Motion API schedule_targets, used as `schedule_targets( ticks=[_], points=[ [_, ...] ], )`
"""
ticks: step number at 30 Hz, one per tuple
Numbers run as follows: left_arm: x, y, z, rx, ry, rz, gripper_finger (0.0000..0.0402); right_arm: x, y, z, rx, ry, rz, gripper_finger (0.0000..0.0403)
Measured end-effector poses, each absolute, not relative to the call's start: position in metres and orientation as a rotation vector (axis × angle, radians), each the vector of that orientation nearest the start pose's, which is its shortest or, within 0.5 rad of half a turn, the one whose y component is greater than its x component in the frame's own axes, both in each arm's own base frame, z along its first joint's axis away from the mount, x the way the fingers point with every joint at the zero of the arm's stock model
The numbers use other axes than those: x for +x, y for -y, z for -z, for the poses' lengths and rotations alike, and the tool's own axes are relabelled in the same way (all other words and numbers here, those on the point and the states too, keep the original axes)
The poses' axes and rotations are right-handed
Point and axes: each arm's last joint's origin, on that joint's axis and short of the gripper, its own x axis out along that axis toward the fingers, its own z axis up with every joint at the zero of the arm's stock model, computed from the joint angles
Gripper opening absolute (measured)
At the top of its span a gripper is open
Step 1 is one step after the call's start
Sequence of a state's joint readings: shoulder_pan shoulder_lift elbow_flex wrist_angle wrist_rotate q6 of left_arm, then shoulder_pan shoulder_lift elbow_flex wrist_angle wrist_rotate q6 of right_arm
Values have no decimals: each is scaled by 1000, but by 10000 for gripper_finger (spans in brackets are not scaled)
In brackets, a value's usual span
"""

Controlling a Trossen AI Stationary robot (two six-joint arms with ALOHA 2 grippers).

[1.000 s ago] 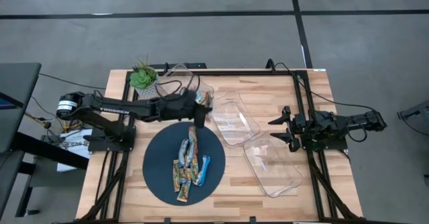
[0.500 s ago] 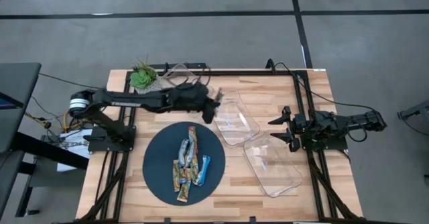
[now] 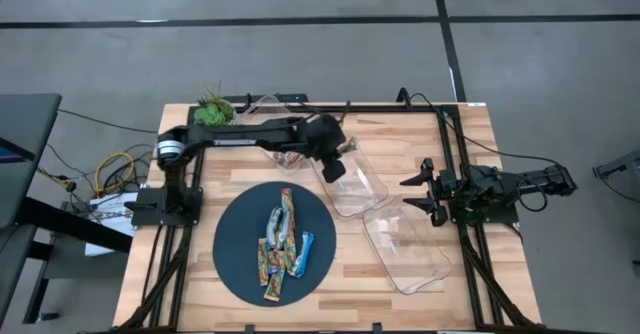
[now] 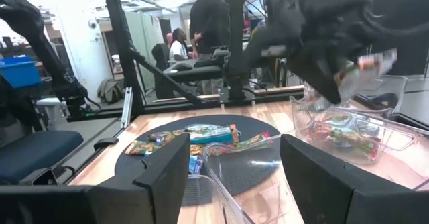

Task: Pick and place Granola Bars by type
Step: Put the yellow granola bar into the middle transparent bin

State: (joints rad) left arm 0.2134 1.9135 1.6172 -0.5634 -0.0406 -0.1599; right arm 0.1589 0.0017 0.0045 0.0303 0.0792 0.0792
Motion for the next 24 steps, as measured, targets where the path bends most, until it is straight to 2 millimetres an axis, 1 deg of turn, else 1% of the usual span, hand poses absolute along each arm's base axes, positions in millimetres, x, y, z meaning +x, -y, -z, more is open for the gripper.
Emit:
schedule_targets(
  ticks=[6,12,19,22,24],
  points=[
    [430,-94,-240,-217,-960,-304,34,97,-13,-168,83,30,-81,224],
    [435,-96,-213,-209,-1048,-298,34,97,-13,-168,83,30,-81,224],
    [437,-97,-196,-175,-1113,-288,34,97,-13,-168,83,28,-81,224],
    [437,-98,-192,-167,-1122,-304,38,96,-13,-168,83,33,-81,224],
    [437,-98,-192,-165,-1127,-304,48,97,-13,-168,83,29,-82,224]
  ],
)
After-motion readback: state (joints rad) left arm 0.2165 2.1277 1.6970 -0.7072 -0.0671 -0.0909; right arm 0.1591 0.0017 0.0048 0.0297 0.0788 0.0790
